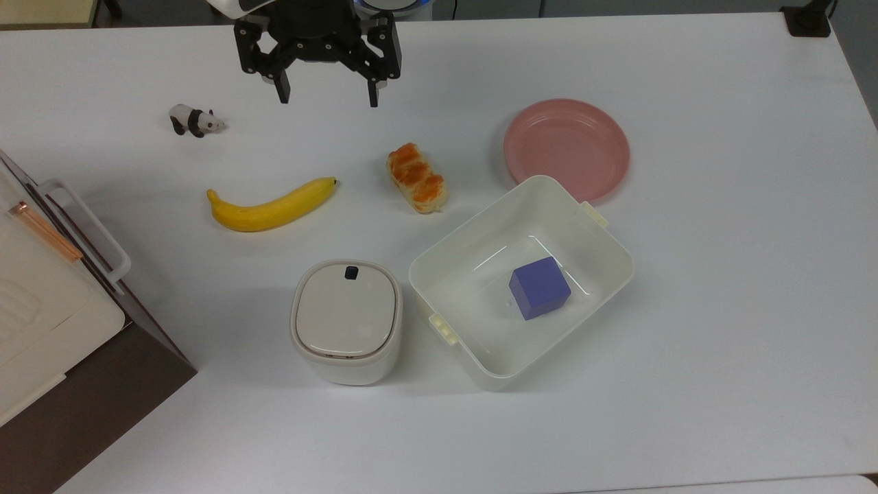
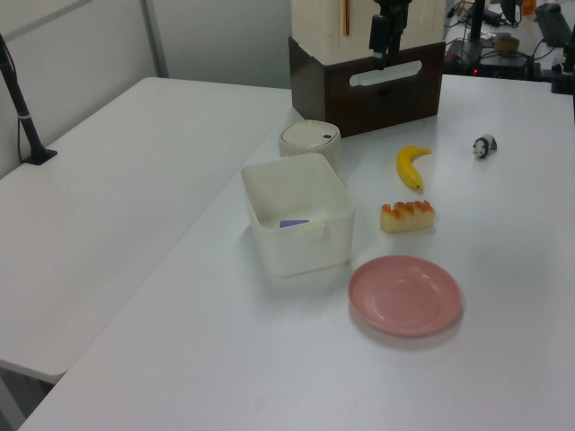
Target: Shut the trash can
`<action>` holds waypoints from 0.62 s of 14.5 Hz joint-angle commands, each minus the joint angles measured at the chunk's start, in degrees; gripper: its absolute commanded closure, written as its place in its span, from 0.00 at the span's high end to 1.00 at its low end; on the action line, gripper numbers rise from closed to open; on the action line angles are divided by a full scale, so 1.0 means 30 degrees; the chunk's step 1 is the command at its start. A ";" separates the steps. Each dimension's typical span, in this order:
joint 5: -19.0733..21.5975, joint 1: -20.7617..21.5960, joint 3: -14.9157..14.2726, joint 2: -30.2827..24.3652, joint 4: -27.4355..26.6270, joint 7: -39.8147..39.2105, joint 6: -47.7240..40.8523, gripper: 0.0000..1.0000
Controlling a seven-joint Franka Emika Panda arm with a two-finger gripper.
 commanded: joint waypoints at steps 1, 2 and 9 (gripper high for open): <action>-0.0564 0.0248 -0.0114 0.0005 0.0175 -0.0211 -0.0629 1.00; -0.0564 0.0248 -0.0085 0.0034 0.0146 -0.0211 -0.0687 1.00; -0.0184 0.0951 -0.0640 -0.1458 -0.1054 -0.0123 -0.1714 1.00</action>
